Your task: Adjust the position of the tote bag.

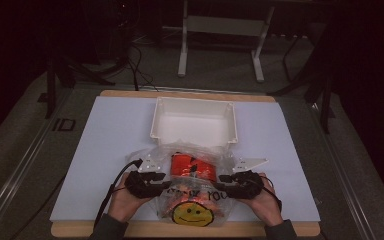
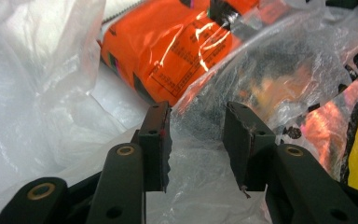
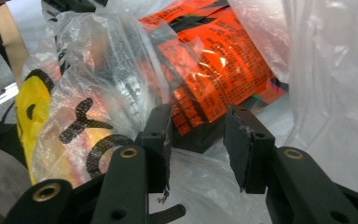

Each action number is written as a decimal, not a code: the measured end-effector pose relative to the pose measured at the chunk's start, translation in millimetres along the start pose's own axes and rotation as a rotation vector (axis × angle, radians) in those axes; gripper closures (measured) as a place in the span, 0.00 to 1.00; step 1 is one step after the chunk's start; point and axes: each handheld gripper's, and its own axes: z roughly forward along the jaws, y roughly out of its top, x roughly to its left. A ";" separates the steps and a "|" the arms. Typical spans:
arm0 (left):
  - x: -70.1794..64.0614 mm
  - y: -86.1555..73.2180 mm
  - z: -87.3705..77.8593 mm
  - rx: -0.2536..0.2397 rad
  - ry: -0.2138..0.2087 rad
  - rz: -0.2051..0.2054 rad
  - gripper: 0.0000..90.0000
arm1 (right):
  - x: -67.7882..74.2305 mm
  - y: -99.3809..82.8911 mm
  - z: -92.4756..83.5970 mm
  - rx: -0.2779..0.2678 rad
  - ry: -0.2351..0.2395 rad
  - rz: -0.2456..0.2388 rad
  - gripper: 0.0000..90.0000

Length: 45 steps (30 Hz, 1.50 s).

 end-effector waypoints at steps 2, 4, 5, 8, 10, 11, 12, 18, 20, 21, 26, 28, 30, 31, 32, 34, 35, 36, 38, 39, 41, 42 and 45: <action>0.7 4.4 -1.9 -0.020 0.006 -0.004 0.67 | 0.7 -0.7 -0.5 -0.003 0.005 -0.001 0.68; 2.7 10.3 -2.4 -0.043 0.019 -0.006 0.63 | 0.9 -1.1 -1.0 -0.006 0.013 0.004 0.67; 4.0 13.3 -1.8 -0.056 0.020 -0.007 0.59 | 0.9 -1.3 -1.2 -0.008 0.017 0.003 0.67; 6.6 20.8 4.1 -0.071 -0.023 0.010 0.48 | 1.2 -2.2 -1.6 -0.010 0.026 0.006 0.66; 6.1 24.1 9.7 -0.075 -0.044 0.025 0.42 | 0.8 -3.2 -1.6 -0.009 0.034 0.007 0.65; 6.1 25.6 12.6 -0.075 -0.050 0.030 0.39 | 1.0 -3.8 -1.8 -0.008 0.039 0.009 0.65; 6.0 26.8 15.5 -0.073 -0.059 0.035 0.37 | 1.0 -4.2 -2.0 -0.009 0.043 0.008 0.65; 8.7 24.3 34.4 0.032 -0.127 0.028 0.45 | -0.2 -9.0 -2.1 -0.012 0.063 0.019 0.63; 7.6 21.4 33.5 0.042 -0.144 0.015 0.51 | -1.1 -11.5 -2.6 -0.014 0.075 0.025 0.62; 6.5 20.4 31.7 0.052 -0.139 0.019 0.55 | -1.0 -12.5 -3.2 -0.014 0.078 0.030 0.61; -1.0 13.5 20.9 0.078 -0.141 0.064 0.70 | -0.3 -17.6 -7.3 -0.020 0.092 0.037 0.59; -3.1 8.6 16.4 0.074 -0.147 0.067 0.76 | -0.1 -20.9 -7.5 -0.016 0.101 0.044 0.58; -4.0 2.5 12.0 0.065 -0.152 0.058 0.80 | 0.8 -24.0 -7.8 -0.009 0.107 0.048 0.58; -4.5 -0.8 10.1 0.058 -0.161 0.046 0.82 | 1.4 -25.4 -8.2 -0.008 0.111 0.052 0.58; -5.2 -4.1 8.6 0.051 -0.168 0.037 0.84 | 1.8 -26.8 -8.4 -0.007 0.114 0.049 0.58; -8.3 -11.8 3.5 0.039 -0.171 0.029 0.86 | 3.7 -30.5 -10.2 0.000 0.124 0.053 0.59; -9.2 -14.1 1.4 0.033 -0.172 0.024 0.86 | 4.2 -31.5 -10.6 -0.001 0.126 0.054 0.59; -9.9 -16.4 -0.6 0.023 -0.175 0.017 0.86 | 4.9 -32.6 -11.3 0.001 0.128 0.057 0.60; -11.4 -22.5 -5.3 0.015 -0.181 0.003 0.86 | 6.7 -35.4 -12.7 0.005 0.130 0.059 0.64; -12.0 -25.5 -6.8 0.018 -0.193 -0.002 0.86 | 7.7 -37.2 -13.4 0.005 0.123 0.058 0.67; -14.3 -31.1 -9.0 0.016 -0.210 -0.010 0.86 | 10.2 -40.8 -14.0 0.009 0.126 0.054 0.73; -15.8 -33.6 -9.3 0.018 -0.216 -0.011 0.87 | 11.6 -42.4 -14.3 0.012 0.127 0.052 0.77; -20.5 -40.3 -10.5 0.022 -0.218 -0.009 0.88 | 16.1 -45.4 -15.3 0.014 0.123 0.032 0.90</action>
